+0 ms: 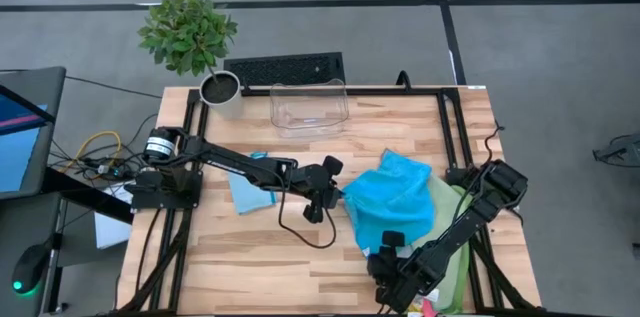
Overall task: Fold microfiber towels
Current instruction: Fold the blue microfiber cloth
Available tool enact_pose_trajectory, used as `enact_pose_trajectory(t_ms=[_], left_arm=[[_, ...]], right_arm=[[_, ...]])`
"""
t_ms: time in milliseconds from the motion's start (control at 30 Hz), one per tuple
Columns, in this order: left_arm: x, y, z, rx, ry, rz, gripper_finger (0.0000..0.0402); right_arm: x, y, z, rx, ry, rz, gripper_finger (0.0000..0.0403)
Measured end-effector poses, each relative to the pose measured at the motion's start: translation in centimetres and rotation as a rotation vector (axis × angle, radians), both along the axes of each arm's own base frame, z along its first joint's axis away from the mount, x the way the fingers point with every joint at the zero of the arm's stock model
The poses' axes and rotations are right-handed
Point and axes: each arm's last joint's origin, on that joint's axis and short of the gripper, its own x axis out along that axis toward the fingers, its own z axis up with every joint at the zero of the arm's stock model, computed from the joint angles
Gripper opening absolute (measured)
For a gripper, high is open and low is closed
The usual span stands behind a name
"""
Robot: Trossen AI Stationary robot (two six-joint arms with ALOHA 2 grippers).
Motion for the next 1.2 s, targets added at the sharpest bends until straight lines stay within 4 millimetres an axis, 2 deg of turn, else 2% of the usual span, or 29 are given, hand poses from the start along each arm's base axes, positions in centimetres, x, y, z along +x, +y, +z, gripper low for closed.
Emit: enact_pose_trajectory(t_ms=[100, 200, 400, 500, 600, 700, 800, 900, 967, 1067, 1200], left_arm=[[0.0, 0.0, 0.0, 0.001, 0.0, 0.0, 0.0006], [0.0, 0.0, 0.0, 0.001, 0.0, 0.001, 0.0006], [0.0, 0.0, -0.1, -0.001, 0.001, 0.005, 0.0006], [0.0, 0.0, -0.1, -0.007, 0.001, 0.01, 0.0006], [-0.1, 0.1, 0.1, 0.003, -0.003, 0.044, 0.0006], [-0.6, 0.1, 1.3, -0.005, -0.023, 0.105, 0.0006], [-1.9, 0.1, 3.3, -0.037, -0.032, 0.173, 0.0006], [-3.7, -0.2, 5.5, -0.091, -0.032, 0.238, 0.0006], [-5.3, -0.6, 7.1, -0.115, -0.031, 0.3, 0.0006], [-7.7, -1.3, 9.3, -0.135, -0.056, 0.392, 0.0006], [-10.9, -2.2, 12.4, -0.211, -0.165, 0.494, 0.0006]], right_arm=[[-0.3, -0.2, -0.2, -0.006, 0.025, -0.003, 0.0191], [-0.5, -0.5, -0.5, -0.029, 0.061, -0.044, 0.0174], [-0.2, -0.7, -0.8, -0.037, 0.093, -0.029, 0.0094], [0.1, -0.7, -0.5, -0.047, 0.093, -0.01, 0.0032], [0.3, -0.7, 0.4, -0.103, 0.098, 0.04, 0.0017], [0.7, -0.8, 3.1, -0.136, 0.063, 0.04, 0.0015], [0.5, -1.3, 6.3, -0.208, 0.034, 0.042, 0.0008], [-0.1, -2.1, 10.8, -0.295, -0.057, 0.018, 0.0013], [-0.8, -3.0, 13.7, -0.356, -0.139, -0.014, 0.0012], [-1.6, -4.7, 16.9, -0.434, -0.262, -0.075, 0.0007], [-1.5, -7.3, 19.4, -0.486, -0.34, -0.126, 0.0007]])
